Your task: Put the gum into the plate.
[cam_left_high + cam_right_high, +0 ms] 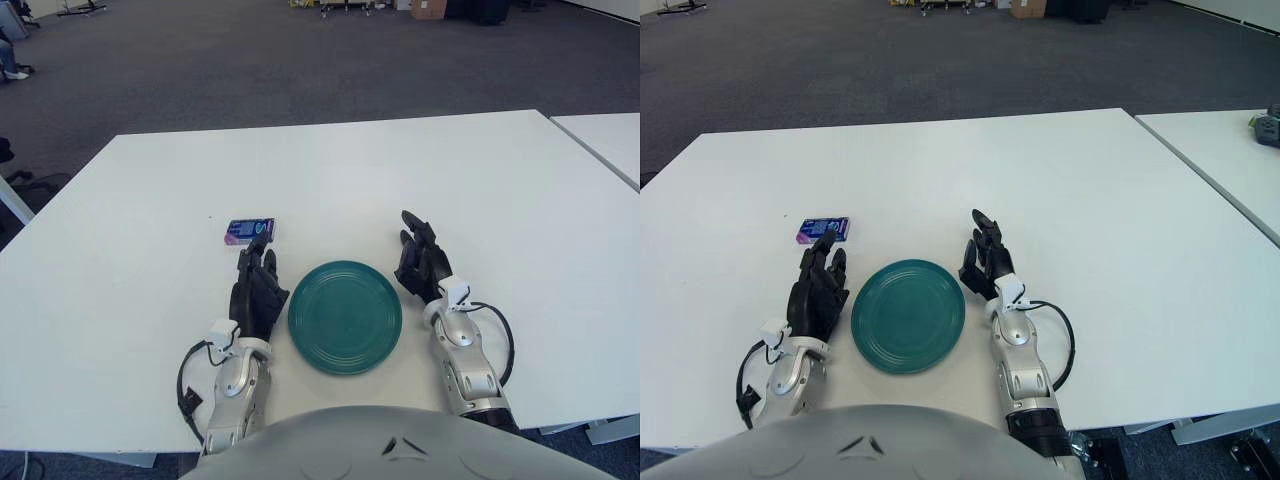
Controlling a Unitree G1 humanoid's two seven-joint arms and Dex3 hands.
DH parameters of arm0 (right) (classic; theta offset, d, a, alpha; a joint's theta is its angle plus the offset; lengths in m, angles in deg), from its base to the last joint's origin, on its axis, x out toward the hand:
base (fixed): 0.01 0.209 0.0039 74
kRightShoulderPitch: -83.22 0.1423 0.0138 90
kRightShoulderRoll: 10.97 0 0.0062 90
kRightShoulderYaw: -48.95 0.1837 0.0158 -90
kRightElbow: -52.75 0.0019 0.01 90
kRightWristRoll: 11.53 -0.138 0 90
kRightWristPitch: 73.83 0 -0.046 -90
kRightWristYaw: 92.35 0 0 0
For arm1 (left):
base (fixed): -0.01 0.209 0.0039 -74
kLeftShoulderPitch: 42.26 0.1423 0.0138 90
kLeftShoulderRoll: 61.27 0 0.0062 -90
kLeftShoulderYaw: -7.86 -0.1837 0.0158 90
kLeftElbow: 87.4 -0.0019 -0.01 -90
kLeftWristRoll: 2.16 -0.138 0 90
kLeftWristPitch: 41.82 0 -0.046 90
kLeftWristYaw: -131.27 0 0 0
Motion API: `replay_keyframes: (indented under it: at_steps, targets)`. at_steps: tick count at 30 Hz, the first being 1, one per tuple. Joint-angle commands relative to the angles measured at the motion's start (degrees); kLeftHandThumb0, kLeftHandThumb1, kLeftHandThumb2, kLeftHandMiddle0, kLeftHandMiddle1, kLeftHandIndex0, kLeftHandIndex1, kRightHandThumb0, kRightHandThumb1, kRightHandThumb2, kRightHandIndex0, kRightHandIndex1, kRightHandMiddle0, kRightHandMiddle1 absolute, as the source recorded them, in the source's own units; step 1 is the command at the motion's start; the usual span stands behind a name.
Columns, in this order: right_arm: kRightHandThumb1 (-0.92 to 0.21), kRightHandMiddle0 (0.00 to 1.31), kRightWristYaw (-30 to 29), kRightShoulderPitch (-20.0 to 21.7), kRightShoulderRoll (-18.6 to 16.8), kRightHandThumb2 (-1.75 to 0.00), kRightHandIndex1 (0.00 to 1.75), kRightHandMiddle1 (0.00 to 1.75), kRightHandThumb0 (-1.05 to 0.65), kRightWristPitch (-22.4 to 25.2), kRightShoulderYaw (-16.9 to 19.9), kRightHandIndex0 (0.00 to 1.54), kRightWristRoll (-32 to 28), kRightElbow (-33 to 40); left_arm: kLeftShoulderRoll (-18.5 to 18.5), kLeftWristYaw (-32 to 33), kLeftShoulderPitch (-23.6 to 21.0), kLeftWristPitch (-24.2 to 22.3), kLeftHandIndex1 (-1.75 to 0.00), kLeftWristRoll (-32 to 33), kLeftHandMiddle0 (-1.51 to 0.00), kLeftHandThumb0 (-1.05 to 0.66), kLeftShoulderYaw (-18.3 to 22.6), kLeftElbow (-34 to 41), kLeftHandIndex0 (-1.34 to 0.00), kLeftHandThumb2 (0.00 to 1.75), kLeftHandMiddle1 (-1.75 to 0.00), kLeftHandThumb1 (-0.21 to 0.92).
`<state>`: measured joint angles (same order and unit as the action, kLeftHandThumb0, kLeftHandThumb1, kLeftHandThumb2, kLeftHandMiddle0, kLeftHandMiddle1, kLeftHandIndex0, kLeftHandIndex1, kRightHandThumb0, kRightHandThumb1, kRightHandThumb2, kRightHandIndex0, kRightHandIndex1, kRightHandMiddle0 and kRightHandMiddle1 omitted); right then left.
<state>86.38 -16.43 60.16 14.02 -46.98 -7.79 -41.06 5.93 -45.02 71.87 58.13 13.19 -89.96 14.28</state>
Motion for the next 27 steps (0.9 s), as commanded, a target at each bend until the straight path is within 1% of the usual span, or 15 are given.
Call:
replay_keyframes:
  at_steps: [1,5,6,8,9,12,15,18,19,22,23,24,27]
  targets:
    - [-0.92,0.00,0.54,-2.23,0.31,-0.97,0.01,0.39,-0.91,3.46,0.60,0.19,-0.80,-4.08,-2.65,2.73,-0.93,-3.60,-0.85,-0.22,-0.32,-1.05,-0.32,5.23,-0.08,1.02,-0.05,0.92]
    - [-0.92,0.00,1.04,-2.11,0.52,-0.97,0.01,0.40,-0.91,3.48,0.76,0.20,-1.05,-4.42,-2.08,6.16,-5.25,-8.29,-0.91,-1.94,-0.40,-1.05,1.53,7.47,-0.15,1.00,-0.09,0.92]
    - [-0.92,0.00,1.17,-2.14,0.58,-0.97,0.01,0.41,-0.91,3.53,0.83,0.20,-1.09,-4.40,-1.72,7.22,-7.61,-9.98,-0.92,-2.66,-0.41,-1.05,2.27,7.61,-0.17,1.00,-0.09,0.92]
    - [-0.92,0.00,1.31,-2.10,0.67,-0.97,0.01,0.40,-0.92,3.74,0.89,0.20,-1.01,-4.42,-1.00,8.91,-10.79,-12.60,-0.92,-4.69,-0.43,-1.05,2.97,7.96,-0.16,0.99,-0.10,0.92]
    - [-0.92,0.00,1.32,-2.05,0.70,-0.97,0.01,0.40,-0.92,3.91,0.89,0.20,-0.90,-4.45,-0.36,9.68,-12.10,-13.94,-0.91,-6.20,-0.42,-1.05,3.12,8.18,-0.14,0.98,-0.09,0.92]
    - [-0.92,0.00,1.25,-1.83,0.67,-0.97,0.01,0.39,-0.93,3.91,0.89,0.20,-0.61,-4.90,1.40,10.45,-14.35,-17.03,-0.88,-9.52,-0.39,-1.03,3.48,8.29,-0.06,0.96,-0.07,0.92]
    - [-0.92,0.00,1.08,-1.59,0.52,-0.98,0.01,0.38,-0.93,3.89,0.82,0.20,-0.43,-5.28,4.63,10.39,-17.45,-20.60,-0.83,-14.70,-0.36,-0.99,3.87,7.69,-0.02,0.92,-0.05,0.92]
    - [-0.92,0.00,1.05,-1.36,0.32,-0.97,0.00,0.38,-0.93,4.02,0.71,0.20,-0.43,-5.66,7.20,10.46,-20.29,-22.20,-0.81,-20.40,-0.34,-0.93,3.45,6.66,-0.01,0.87,-0.04,0.92]
    - [-0.92,0.00,0.99,-1.28,0.29,-0.97,0.00,0.38,-0.93,3.86,0.65,0.20,-0.35,-5.83,8.60,10.23,-21.25,-22.82,-0.81,-23.07,-0.35,-0.92,2.85,6.65,0.00,0.86,-0.04,0.92]
    - [-0.92,0.00,0.86,-1.08,0.24,-0.97,0.00,0.39,-0.93,3.56,0.53,0.19,-0.14,-6.24,10.98,9.28,-22.67,-24.30,-0.83,-27.93,-0.37,-0.90,1.82,6.78,0.00,0.74,-0.04,0.92]
    - [-0.92,0.00,0.81,-0.98,0.23,-0.97,0.00,0.39,-0.93,3.56,0.43,0.19,-0.02,-6.40,12.61,8.47,-23.03,-24.89,-0.83,-30.41,-0.37,-0.90,1.00,6.84,0.00,0.73,-0.04,0.92]
    - [-0.92,0.00,0.78,-0.90,0.21,-0.96,0.00,0.40,-0.93,3.54,0.37,0.19,0.07,-6.52,13.72,7.85,-23.28,-25.32,-0.84,-32.27,-0.37,-0.90,0.43,6.90,0.00,0.67,-0.04,0.92]
    - [-0.92,0.00,0.33,-0.58,-0.04,-0.96,0.00,0.42,-0.92,3.26,0.08,0.19,0.45,-6.78,19.79,4.06,-25.34,-25.26,-0.85,-38.70,-0.35,-0.93,-1.70,5.19,0.00,0.60,-0.03,0.92]
